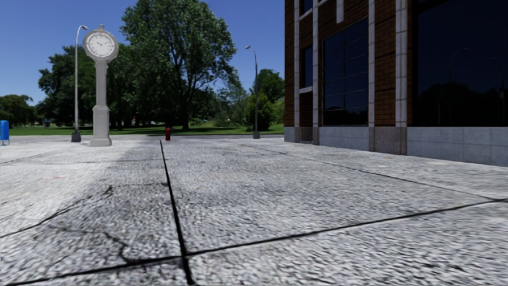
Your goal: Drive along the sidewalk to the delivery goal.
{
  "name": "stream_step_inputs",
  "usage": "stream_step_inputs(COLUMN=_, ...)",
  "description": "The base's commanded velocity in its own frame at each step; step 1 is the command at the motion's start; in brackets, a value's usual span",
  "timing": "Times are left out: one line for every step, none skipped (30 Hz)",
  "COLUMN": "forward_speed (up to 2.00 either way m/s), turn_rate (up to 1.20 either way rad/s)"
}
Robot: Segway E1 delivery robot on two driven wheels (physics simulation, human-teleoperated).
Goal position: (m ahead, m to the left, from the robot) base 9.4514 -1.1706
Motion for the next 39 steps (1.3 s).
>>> stream_step_inputs(forward_speed=2.0, turn_rate=-0.24)
stream_step_inputs(forward_speed=2.0, turn_rate=-0.26)
stream_step_inputs(forward_speed=2.0, turn_rate=-0.26)
stream_step_inputs(forward_speed=2.0, turn_rate=-0.26)
stream_step_inputs(forward_speed=2.0, turn_rate=-0.26)
stream_step_inputs(forward_speed=2.0, turn_rate=-0.26)
stream_step_inputs(forward_speed=2.0, turn_rate=-0.26)
stream_step_inputs(forward_speed=2.0, turn_rate=-0.26)
stream_step_inputs(forward_speed=2.0, turn_rate=-0.26)
stream_step_inputs(forward_speed=2.0, turn_rate=-0.26)
stream_step_inputs(forward_speed=2.0, turn_rate=-0.26)
stream_step_inputs(forward_speed=2.0, turn_rate=-0.26)
stream_step_inputs(forward_speed=2.0, turn_rate=-0.26)
stream_step_inputs(forward_speed=2.0, turn_rate=-0.26)
stream_step_inputs(forward_speed=2.0, turn_rate=-0.26)
stream_step_inputs(forward_speed=2.0, turn_rate=-0.26)
stream_step_inputs(forward_speed=2.0, turn_rate=-0.26)
stream_step_inputs(forward_speed=2.0, turn_rate=-0.26)
stream_step_inputs(forward_speed=2.0, turn_rate=-0.26)
stream_step_inputs(forward_speed=2.0, turn_rate=-0.26)
stream_step_inputs(forward_speed=2.0, turn_rate=-0.26)
stream_step_inputs(forward_speed=2.0, turn_rate=-0.26)
stream_step_inputs(forward_speed=2.0, turn_rate=-0.26)
stream_step_inputs(forward_speed=2.0, turn_rate=-0.26)
stream_step_inputs(forward_speed=2.0, turn_rate=-0.26)
stream_step_inputs(forward_speed=2.0, turn_rate=-0.26)
stream_step_inputs(forward_speed=2.0, turn_rate=-0.26)
stream_step_inputs(forward_speed=2.0, turn_rate=-0.26)
stream_step_inputs(forward_speed=2.0, turn_rate=-0.26)
stream_step_inputs(forward_speed=2.0, turn_rate=-0.26)
stream_step_inputs(forward_speed=2.0, turn_rate=-0.26)
stream_step_inputs(forward_speed=2.0, turn_rate=-0.26)
stream_step_inputs(forward_speed=2.0, turn_rate=-0.26)
stream_step_inputs(forward_speed=2.0, turn_rate=-0.26)
stream_step_inputs(forward_speed=2.0, turn_rate=-0.26)
stream_step_inputs(forward_speed=2.0, turn_rate=-0.26)
stream_step_inputs(forward_speed=2.0, turn_rate=-0.26)
stream_step_inputs(forward_speed=2.0, turn_rate=-0.26)
stream_step_inputs(forward_speed=2.0, turn_rate=-0.26)
